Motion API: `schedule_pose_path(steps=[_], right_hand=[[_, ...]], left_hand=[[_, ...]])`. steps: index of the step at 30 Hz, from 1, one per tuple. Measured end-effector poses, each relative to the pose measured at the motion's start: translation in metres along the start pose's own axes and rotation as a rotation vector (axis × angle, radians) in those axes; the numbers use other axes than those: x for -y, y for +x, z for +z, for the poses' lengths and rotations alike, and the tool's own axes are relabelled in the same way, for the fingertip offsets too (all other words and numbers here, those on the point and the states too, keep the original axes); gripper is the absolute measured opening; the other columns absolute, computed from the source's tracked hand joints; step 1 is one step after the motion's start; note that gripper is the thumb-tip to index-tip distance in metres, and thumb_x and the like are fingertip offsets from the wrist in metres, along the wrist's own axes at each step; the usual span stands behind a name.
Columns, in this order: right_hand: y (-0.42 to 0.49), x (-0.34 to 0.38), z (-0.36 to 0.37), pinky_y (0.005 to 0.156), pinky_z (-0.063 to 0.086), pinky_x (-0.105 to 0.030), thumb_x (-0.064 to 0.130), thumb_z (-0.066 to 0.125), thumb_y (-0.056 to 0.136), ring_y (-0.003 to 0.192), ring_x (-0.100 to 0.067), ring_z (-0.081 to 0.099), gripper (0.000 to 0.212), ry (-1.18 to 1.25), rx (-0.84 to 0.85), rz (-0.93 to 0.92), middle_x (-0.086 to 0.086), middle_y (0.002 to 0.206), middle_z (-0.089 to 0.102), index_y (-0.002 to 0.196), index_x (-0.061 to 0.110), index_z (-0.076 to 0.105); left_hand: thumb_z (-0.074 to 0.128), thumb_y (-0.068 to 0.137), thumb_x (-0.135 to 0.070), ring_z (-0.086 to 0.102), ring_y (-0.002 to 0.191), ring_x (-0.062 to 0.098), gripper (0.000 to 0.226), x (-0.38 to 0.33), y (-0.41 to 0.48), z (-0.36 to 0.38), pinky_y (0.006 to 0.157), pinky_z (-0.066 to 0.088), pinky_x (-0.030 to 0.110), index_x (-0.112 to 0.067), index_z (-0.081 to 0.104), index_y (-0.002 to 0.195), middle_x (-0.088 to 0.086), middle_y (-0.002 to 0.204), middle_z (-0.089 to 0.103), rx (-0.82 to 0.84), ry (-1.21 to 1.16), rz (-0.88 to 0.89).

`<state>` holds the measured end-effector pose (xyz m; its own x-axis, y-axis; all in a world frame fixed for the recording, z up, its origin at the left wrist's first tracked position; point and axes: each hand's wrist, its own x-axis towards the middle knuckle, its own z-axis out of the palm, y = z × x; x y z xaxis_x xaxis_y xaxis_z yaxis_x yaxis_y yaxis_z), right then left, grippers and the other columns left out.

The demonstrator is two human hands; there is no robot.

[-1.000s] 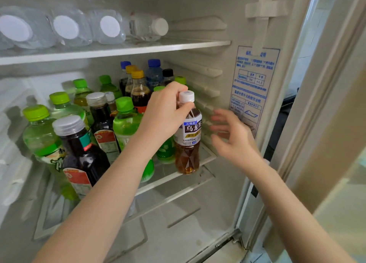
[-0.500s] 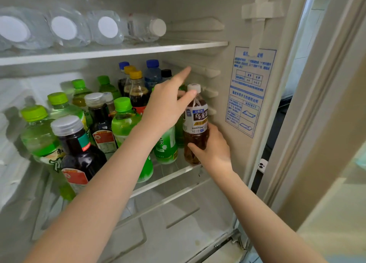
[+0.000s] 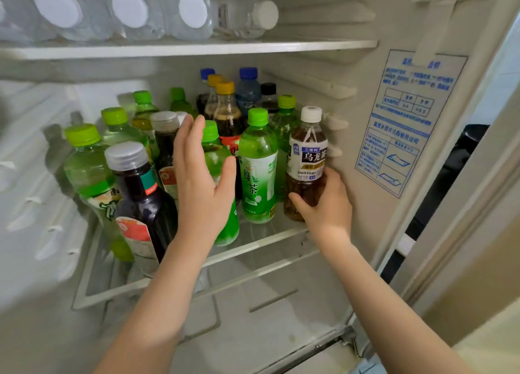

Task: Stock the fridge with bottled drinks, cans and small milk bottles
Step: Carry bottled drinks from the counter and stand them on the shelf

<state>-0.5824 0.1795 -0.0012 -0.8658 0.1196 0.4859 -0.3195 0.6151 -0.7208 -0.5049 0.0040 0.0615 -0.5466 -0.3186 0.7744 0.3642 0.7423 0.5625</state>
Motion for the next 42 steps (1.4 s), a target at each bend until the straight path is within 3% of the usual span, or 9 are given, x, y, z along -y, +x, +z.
schedule_pose_path(steps=[4,8,12,16,21,25,29,34,42], right_hand=[[-0.001,-0.001,-0.001,0.089,0.037,-0.024,0.031,0.078,0.071,0.115,-0.017,0.052,0.072,0.049,0.030,-0.001,0.001,0.126,0.054,0.133,0.021,0.042],[-0.013,0.007,-0.004,0.094,0.039,-0.026,0.026,0.074,0.076,0.118,-0.017,0.050,0.064,0.128,-0.082,-0.011,0.005,0.124,0.050,0.132,0.017,0.043],[-0.021,0.033,-0.014,0.097,0.041,-0.030,0.014,0.067,0.079,0.113,-0.022,0.049,0.045,0.154,-0.319,-0.280,-0.010,0.121,0.054,0.120,0.003,0.051],[-0.004,0.073,-0.022,0.092,0.042,-0.026,0.010,0.062,0.081,0.106,-0.018,0.053,0.032,0.197,-0.266,-0.507,-0.008,0.111,0.059,0.111,0.002,0.057],[0.016,0.114,-0.024,0.085,0.050,-0.030,0.013,0.058,0.085,0.101,-0.009,0.055,0.028,0.287,-0.085,-0.545,0.001,0.106,0.059,0.112,0.007,0.058],[0.025,0.136,-0.018,0.083,0.047,-0.023,0.016,0.057,0.086,0.096,-0.007,0.055,0.023,0.291,-0.027,-0.617,0.007,0.101,0.057,0.108,0.009,0.060],[0.028,0.150,-0.010,0.083,0.045,-0.020,0.017,0.058,0.087,0.096,-0.008,0.056,0.021,0.270,0.075,-0.673,0.003,0.102,0.062,0.106,0.011,0.062],[0.027,0.163,0.001,0.083,0.041,-0.019,0.016,0.060,0.086,0.097,-0.011,0.058,0.018,0.258,0.156,-0.716,0.001,0.103,0.064,0.103,0.012,0.065],[0.030,0.176,0.016,0.078,0.039,-0.019,0.018,0.061,0.085,0.095,-0.015,0.059,0.021,0.172,0.251,-0.751,0.002,0.101,0.065,0.105,0.013,0.065]], left_hand=[[0.061,0.090,-0.014,0.016,0.142,0.007,0.078,0.013,-0.009,0.007,0.117,0.016,0.024,-0.014,0.012,0.150,-0.008,0.149,0.016,0.023,-0.055,-0.094],[0.065,0.088,-0.019,0.027,0.139,0.011,0.079,0.023,-0.015,0.007,0.114,0.025,0.027,-0.016,0.015,0.149,-0.002,0.148,0.026,0.017,-0.113,-0.165],[0.070,0.083,-0.017,0.025,0.140,0.009,0.090,0.030,-0.023,0.005,0.113,0.023,0.018,-0.028,0.010,0.149,-0.007,0.151,0.022,0.052,-0.143,-0.167],[0.075,0.077,-0.011,0.023,0.136,-0.003,0.103,0.033,-0.030,0.005,0.108,0.021,0.005,-0.027,0.003,0.149,-0.008,0.150,0.021,0.093,-0.143,-0.236],[0.070,0.082,-0.022,0.011,0.145,0.005,0.105,0.020,-0.047,-0.012,0.118,0.022,0.036,-0.038,-0.012,0.145,-0.007,0.158,0.005,0.148,-0.030,-0.261],[0.059,0.088,-0.025,0.025,0.143,0.011,0.070,0.000,-0.042,-0.041,0.110,0.037,0.041,-0.020,0.024,0.148,-0.003,0.155,0.025,0.072,0.066,-0.029],[0.054,0.090,-0.009,0.061,0.105,0.012,0.022,-0.005,-0.028,-0.079,0.080,0.052,0.027,-0.011,0.063,0.110,-0.005,0.112,0.061,-0.220,0.029,0.134],[0.059,0.083,-0.013,0.052,0.104,0.009,0.028,0.014,-0.008,-0.114,0.086,0.048,0.046,-0.013,0.061,0.110,-0.008,0.109,0.055,-0.311,0.236,0.009],[0.057,0.083,-0.026,0.043,0.125,0.023,0.038,0.028,0.012,-0.128,0.105,0.036,0.049,-0.006,0.061,0.114,0.008,0.130,0.046,-0.246,0.317,-0.081]])
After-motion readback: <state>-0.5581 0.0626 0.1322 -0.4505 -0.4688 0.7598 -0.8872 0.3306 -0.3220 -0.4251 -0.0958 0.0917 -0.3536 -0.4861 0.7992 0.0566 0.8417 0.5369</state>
